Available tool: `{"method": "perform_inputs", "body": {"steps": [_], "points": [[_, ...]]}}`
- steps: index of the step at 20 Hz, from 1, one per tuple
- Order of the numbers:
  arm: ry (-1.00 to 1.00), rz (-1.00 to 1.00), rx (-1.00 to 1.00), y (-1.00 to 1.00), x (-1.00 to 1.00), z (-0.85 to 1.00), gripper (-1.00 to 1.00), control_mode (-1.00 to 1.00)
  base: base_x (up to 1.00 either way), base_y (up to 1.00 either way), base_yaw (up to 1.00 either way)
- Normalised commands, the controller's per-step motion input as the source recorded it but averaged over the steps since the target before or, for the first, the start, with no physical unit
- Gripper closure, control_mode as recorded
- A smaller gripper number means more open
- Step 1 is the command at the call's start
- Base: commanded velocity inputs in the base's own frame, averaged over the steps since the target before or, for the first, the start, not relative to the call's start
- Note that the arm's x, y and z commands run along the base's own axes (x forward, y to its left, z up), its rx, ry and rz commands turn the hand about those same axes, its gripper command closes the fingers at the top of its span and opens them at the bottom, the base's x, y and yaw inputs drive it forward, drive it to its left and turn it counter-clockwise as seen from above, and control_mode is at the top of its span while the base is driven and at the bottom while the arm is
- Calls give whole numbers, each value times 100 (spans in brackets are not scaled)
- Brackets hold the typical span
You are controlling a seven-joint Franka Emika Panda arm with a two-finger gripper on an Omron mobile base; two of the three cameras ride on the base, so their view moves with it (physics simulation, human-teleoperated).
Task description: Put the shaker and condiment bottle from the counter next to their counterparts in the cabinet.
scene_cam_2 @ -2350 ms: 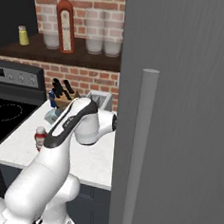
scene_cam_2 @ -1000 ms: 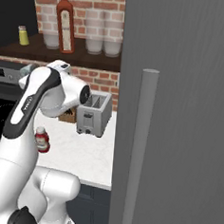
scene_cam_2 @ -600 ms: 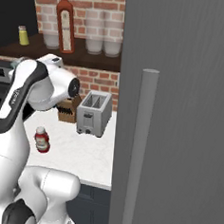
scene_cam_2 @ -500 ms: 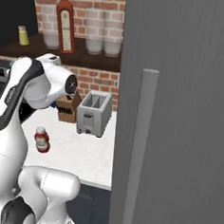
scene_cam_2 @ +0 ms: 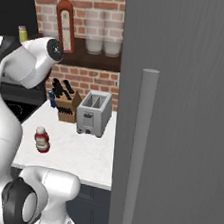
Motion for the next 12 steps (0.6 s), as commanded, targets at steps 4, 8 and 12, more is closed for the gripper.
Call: {"method": "perform_inputs", "body": {"steps": [4, 8, 12], "points": [[0, 0, -1, 2, 0, 4, 100, -100, 0, 0, 0], [0, 0, 0, 0, 0, 0, 100, -100, 0, 0, 0], [0, 0, 0, 0, 0, 11, 100, -100, 0, 0, 0]]}}
